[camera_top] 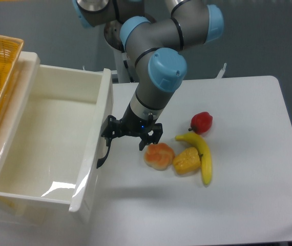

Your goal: Slide open the top white drawer

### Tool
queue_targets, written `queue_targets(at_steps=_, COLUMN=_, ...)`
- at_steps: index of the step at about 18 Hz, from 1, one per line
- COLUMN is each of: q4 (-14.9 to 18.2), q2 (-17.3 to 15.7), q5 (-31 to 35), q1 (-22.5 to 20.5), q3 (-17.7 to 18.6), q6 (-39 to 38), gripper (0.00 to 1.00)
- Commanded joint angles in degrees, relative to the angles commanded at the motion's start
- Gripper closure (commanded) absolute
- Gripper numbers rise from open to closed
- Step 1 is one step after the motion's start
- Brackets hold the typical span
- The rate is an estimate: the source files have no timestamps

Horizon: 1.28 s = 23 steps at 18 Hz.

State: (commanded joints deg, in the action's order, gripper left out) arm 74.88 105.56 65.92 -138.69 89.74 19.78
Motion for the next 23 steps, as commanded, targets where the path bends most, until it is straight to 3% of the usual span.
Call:
queue_targets(at_steps=7, q4=-0.88, q2=-0.17, q5=1.93, q1=-0.88, q3=-1.14, q6=1.13, gripper=0.00)
queue_targets(at_steps=18, q4=-1.05, q2=0.17, q5=15.63, q1=-2.20, q3=-1.58, q6=22.39, gripper=0.00)
queue_targets(at_steps=23, q4=-6.15, q2=0.62, q5=21.35, q1=-2.46, q3=-2.11, q6=27.68, gripper=0.00)
